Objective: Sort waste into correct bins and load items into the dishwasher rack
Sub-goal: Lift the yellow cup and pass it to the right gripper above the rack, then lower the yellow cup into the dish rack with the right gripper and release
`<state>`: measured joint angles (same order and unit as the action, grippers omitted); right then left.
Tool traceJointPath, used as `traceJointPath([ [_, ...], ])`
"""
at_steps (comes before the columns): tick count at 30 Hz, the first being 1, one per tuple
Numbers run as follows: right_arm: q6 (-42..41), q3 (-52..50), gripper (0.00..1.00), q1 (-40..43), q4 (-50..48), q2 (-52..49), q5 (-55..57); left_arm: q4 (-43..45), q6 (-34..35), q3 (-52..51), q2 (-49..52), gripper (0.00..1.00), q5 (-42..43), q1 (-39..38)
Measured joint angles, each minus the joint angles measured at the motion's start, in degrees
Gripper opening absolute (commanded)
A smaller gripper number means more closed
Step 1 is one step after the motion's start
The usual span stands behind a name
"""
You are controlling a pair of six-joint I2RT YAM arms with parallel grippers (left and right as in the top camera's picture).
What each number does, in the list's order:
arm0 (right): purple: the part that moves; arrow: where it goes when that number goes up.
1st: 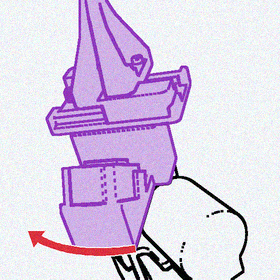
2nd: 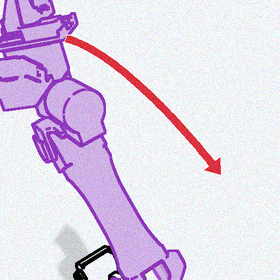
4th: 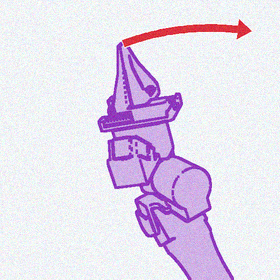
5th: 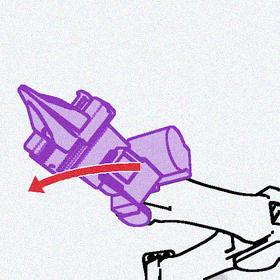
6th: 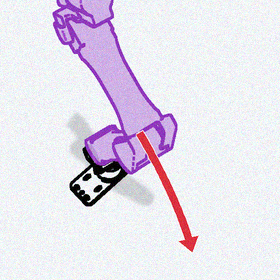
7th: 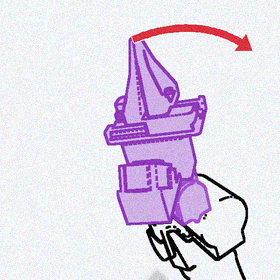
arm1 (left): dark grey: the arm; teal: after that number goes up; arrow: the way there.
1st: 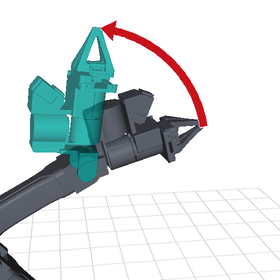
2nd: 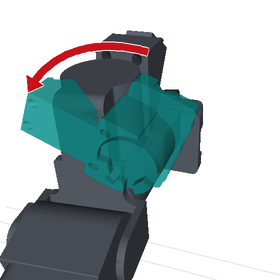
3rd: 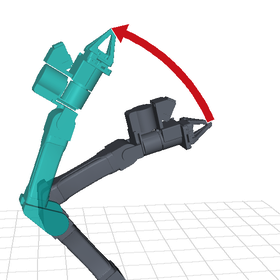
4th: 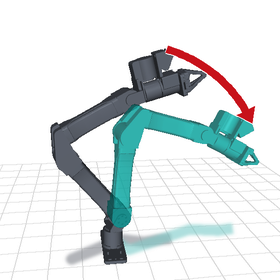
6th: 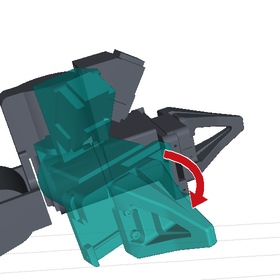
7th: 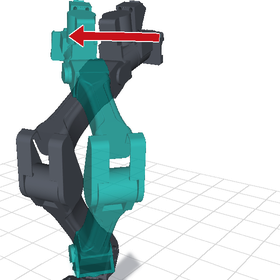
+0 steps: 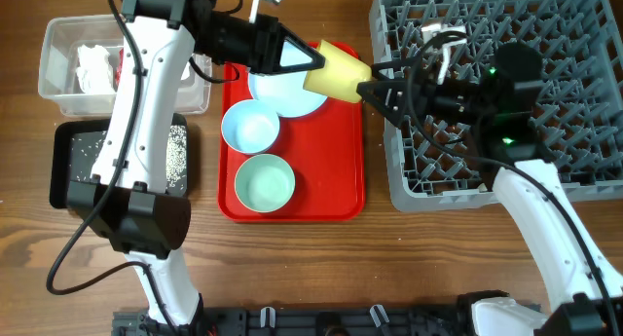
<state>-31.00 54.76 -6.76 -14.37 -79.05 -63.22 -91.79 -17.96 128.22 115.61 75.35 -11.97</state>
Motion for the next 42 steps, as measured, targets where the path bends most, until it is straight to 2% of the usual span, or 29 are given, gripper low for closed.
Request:
traceJointPath([
  [4, -3.5, 0.0, 0.79, -1.1, -5.6, -1.7, 0.3, 0.0, 0.0, 0.0, 0.0, 0.04, 0.2, -1.5],
  [6, -4.5, 0.0, 0.76, -1.4, -6.0, -1.7, 0.3, 0.1, 0.0, 0.0, 0.0, 0.04, 0.2, -1.5],
  [8, -4.9, 0.0, 0.78, -1.9, -5.9, -1.7, 0.3, 0.1, 0.0, 0.0, 0.0, 0.04, 0.2, -1.5],
  [11, -5.0, 0.0, 0.90, -3.3, -5.9, -1.7, 0.3, 0.5, 0.0, 0.0, 0.0, 0.04, 0.2, -1.5],
  [13, -5.1, 0.0, 0.89, -3.7, -5.8, -1.7, 0.3, 0.9, 0.0, 0.0, 0.0, 0.04, 0.9, -1.5],
  [16, -5.2, 0.0, 0.73, -3.7, -5.4, -1.7, 0.3, 1.4, 0.0, 0.0, 0.0, 0.04, 1.9, -1.5],
  [18, -5.2, 0.0, 0.66, -3.7, -5.4, -1.7, -1.3, 1.9, -0.2, 0.0, 0.0, 0.04, 2.1, -1.4],
  [24, -5.2, 0.0, 0.59, -3.5, -6.9, -1.7, -3.2, 2.7, -0.4, 0.0, 0.0, 0.04, 3.4, -0.6],
  [27, -5.7, -0.1, 0.58, -3.5, -8.5, -1.7, -3.3, 2.7, -0.4, 0.0, 0.0, 0.13, 4.0, -0.6],
  [29, -6.4, -0.1, 0.58, -3.5, -9.7, -1.7, -3.4, 2.4, -0.5, 0.0, 0.0, 0.27, 3.3, -1.0],
  [34, -8.7, -0.1, 0.58, -0.4, -10.6, -1.8, -6.3, 2.1, -0.3, 0.0, 0.0, 0.50, -4.3, -1.7],
  [38, -9.7, -0.1, 0.57, 2.9, -10.6, -1.9, -8.3, 2.0, -0.4, 0.0, 0.0, 0.54, -9.6, -1.9],
  [42, -9.7, -0.1, 0.54, 3.2, -10.6, -2.1, -9.2, 2.0, -0.4, 0.0, 0.0, 0.57, -10.8, -1.9],
])
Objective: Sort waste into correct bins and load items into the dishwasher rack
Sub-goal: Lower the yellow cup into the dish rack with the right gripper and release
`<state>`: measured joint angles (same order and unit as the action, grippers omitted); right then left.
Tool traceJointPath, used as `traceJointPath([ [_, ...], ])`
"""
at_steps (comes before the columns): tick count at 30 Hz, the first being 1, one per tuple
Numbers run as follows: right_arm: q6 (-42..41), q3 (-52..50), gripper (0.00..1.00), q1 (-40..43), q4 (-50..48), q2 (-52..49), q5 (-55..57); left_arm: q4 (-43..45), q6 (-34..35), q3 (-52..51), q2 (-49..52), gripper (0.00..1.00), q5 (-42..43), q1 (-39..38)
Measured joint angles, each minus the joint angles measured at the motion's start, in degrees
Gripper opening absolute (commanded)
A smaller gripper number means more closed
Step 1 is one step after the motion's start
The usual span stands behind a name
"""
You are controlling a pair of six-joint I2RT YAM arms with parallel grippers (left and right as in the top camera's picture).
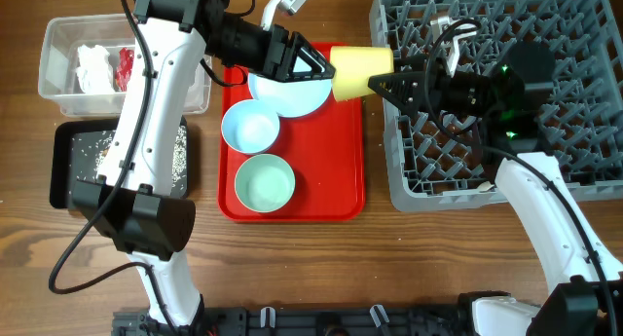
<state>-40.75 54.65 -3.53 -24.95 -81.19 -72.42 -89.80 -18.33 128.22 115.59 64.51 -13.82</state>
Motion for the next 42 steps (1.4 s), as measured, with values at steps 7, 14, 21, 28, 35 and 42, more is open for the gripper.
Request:
traceJointPath([
  [7, 4.6, 0.1, 0.51, 5.6, 11.1, -0.1, -0.5, 0.0, 0.0, 0.0, 0.0, 0.59, -4.0, 4.5],
  [14, 20.7, 1.3, 0.53, 5.6, 47.5, 2.1, 24.7, -0.3, 0.0, 0.0, 0.0, 0.66, -14.0, 5.0],
  [21, 27.6, 14.1, 0.53, 5.5, 78.8, 15.7, 63.5, -0.2, 0.2, 0.0, 0.0, 0.97, -24.7, 5.0],
  [28, 25.4, 14.1, 0.53, 5.5, 85.0, 8.9, 76.6, 0.2, 0.0, 0.0, 0.0, 1.00, -27.8, 5.0],
  [35, 25.2, 14.1, 0.53, 5.5, 87.2, 2.8, 76.1, 0.2, 0.5, 0.0, 1.8, 1.00, -28.0, 5.0],
  [42, 25.2, 10.9, 0.61, 5.4, 84.9, 2.2, 74.0, 0.2, 0.5, 0.0, 1.8, 1.00, -28.3, 5.0],
])
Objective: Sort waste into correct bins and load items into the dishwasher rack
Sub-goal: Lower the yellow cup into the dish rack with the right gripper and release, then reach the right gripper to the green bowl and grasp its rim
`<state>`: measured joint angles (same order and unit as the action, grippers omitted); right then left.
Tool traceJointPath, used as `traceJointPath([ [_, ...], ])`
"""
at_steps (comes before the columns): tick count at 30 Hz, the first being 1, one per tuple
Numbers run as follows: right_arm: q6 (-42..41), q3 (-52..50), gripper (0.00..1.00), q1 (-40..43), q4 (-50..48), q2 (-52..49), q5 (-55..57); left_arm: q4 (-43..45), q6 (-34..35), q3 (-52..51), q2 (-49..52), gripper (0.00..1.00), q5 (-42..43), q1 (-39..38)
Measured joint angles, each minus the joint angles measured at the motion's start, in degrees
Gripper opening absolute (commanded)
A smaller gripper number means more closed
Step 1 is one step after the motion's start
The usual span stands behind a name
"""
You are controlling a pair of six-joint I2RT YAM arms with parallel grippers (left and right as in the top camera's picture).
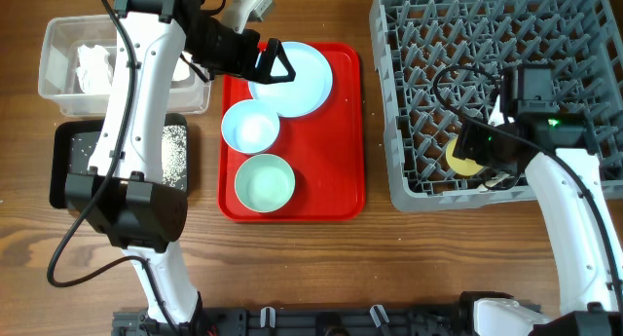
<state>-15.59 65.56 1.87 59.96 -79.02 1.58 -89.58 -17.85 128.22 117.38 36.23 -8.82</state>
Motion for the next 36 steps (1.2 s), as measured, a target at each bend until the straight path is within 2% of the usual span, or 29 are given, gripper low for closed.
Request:
traceJointPath([
  [1, 0.0, -1.0, 0.61, 0.0, -0.3, -1.0, -0.5, 0.0, 0.0, 0.0, 0.0, 1.00, 0.0, 0.0],
  [2, 0.0, -1.2, 0.70, 0.0, -0.4, -1.4, -0.8, 0.0, 0.0, 0.0, 0.0, 1.00, 0.0, 0.0],
  [3, 0.0, -1.2, 0.85, 0.0, -0.4, -1.4, -0.9, 0.0, 0.0, 0.0, 0.0, 1.00, 0.0, 0.0],
  [4, 0.1, -1.3, 0.96, 0.0, -0.4, -1.4, -1.0, 0.0, 0.0, 0.0, 0.0, 1.00, 0.0, 0.0],
  [5, -0.2, -1.3, 1.00, 0.0, -0.4, -1.4, -1.1, 0.0, 0.0, 0.0, 0.0, 1.00, 0.0, 0.0],
  [11, -0.6, 0.2, 1.00, 0.0, 0.8, -1.5, -2.3, 0.0, 0.0, 0.0, 0.0, 1.00, 0.0, 0.0],
  [17, -0.6, 14.6, 1.00, 0.0, 8.4, -1.2, -2.9, 0.0, 0.2, 0.0, 0.0, 1.00, -0.3, 0.0],
  [20, 0.1, 18.5, 1.00, 0.0, 12.2, 2.1, -3.1, 0.5, 0.2, 0.0, 0.0, 1.00, -0.4, 0.0],
  [27, 3.1, 20.1, 1.00, 0.0, 15.5, 16.9, -3.0, 1.7, 0.2, 0.0, 0.0, 1.00, -0.4, 0.0],
  [32, 4.2, 20.1, 1.00, 0.0, 18.6, 19.0, -3.1, 1.8, 0.2, 0.0, 0.0, 1.00, -0.4, 0.0],
  [36, 5.5, 18.3, 1.00, 0.0, 16.0, 18.6, -9.2, 3.1, 0.2, 0.0, 0.0, 1.00, -0.5, 0.0],
])
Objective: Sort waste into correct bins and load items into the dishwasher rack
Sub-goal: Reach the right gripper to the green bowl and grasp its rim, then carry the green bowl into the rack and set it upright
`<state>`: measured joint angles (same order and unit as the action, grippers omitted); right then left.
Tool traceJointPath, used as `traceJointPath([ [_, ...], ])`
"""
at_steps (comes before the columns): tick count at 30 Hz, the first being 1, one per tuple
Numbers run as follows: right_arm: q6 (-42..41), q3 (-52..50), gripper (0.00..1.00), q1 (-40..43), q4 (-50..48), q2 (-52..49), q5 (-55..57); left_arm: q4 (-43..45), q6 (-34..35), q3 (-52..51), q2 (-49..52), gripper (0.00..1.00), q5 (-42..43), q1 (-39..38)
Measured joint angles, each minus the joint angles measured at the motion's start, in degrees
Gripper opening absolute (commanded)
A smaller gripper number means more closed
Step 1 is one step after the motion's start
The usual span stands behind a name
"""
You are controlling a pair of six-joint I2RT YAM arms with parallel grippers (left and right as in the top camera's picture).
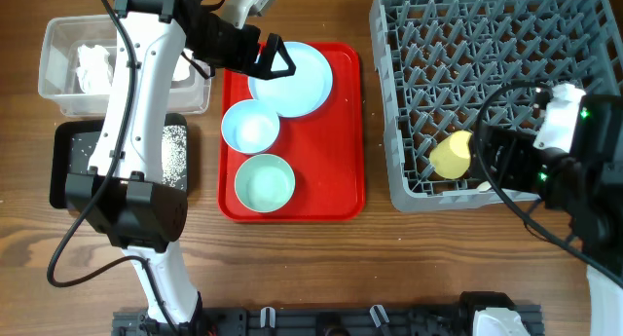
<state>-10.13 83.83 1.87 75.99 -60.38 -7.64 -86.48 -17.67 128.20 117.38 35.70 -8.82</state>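
Note:
A yellow cup [451, 156] lies on its side among the tines near the front edge of the grey dishwasher rack [487, 44]. My right gripper [484, 161] is just to its right, open, with the cup free of its fingers. On the red tray [346, 141] lie a pale blue plate [297, 83], a small blue bowl [250, 128] and a green bowl [264, 182]. My left gripper [276, 61] hovers open over the plate's left rim, with nothing between its fingers.
A clear bin [58, 78] holding crumpled white and red waste stands at the far left. In front of it is a black tray [68, 166] with white grains. The left arm reaches across both. Bare wood lies between tray and rack.
My right gripper let go of the yellow cup and drew back to the right and up; the cup stays in the rack's front row. The left gripper barely moved.
Both grippers met over the tray's far right corner with the yellow cup between them. Then the right one held it alone at the rack's edge while the left stood open. Later the cup was low in the rack; now it lies there released.

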Motion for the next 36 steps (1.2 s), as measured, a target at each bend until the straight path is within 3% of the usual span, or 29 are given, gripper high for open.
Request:
traceJointPath([
  [4, -0.2, -1.2, 1.00, -4.3, -4.9, -5.3, -5.4, -0.2, 4.5, 0.0, 0.0, 1.00, -5.9, 0.6],
  [10, -7.0, -1.4, 0.99, -25.0, -18.4, -19.5, -5.4, 0.2, 18.5, 0.0, -4.1, 1.00, -23.0, 10.4],
  [12, -10.3, -1.4, 0.94, -31.1, -22.2, -26.1, -4.3, 0.1, 23.2, 0.0, -7.7, 1.00, -26.3, 15.3],
  [15, -13.6, -1.5, 0.77, -37.2, -26.7, -34.7, -3.5, -0.3, 26.2, 0.1, -9.4, 1.00, -28.5, 19.5],
  [16, -14.7, -1.6, 0.68, -39.1, -27.7, -37.4, -3.2, -0.3, 26.9, 0.1, -9.4, 1.00, -28.8, 20.1],
  [17, -16.0, -1.6, 0.52, -40.8, -28.9, -40.0, -3.1, -0.3, 27.1, 0.0, -9.3, 1.00, -29.0, 20.3],
  [18, -16.7, -1.6, 0.44, -43.1, -30.1, -43.4, -3.0, -0.4, 27.5, 0.0, -9.3, 1.00, -29.0, 20.5],
  [24, -21.3, -1.7, 0.34, -45.3, -32.6, -51.4, -0.8, -0.5, 27.9, 0.0, -9.3, 1.00, -29.0, 20.5],
  [27, -22.9, -1.7, 0.21, -45.3, -33.7, -55.2, -0.6, -0.5, 27.9, 0.0, -9.3, 1.00, -29.0, 20.5],
  [29, -23.5, -1.7, 0.04, -45.3, -33.7, -55.7, -0.6, -0.5, 27.9, 0.0, -9.3, 1.00, -29.0, 20.5],
  [36, -23.7, -1.7, 0.04, -45.1, -29.8, -54.2, 0.5, -0.5, 27.9, 0.0, -9.3, 1.00, -29.1, 20.5],
])
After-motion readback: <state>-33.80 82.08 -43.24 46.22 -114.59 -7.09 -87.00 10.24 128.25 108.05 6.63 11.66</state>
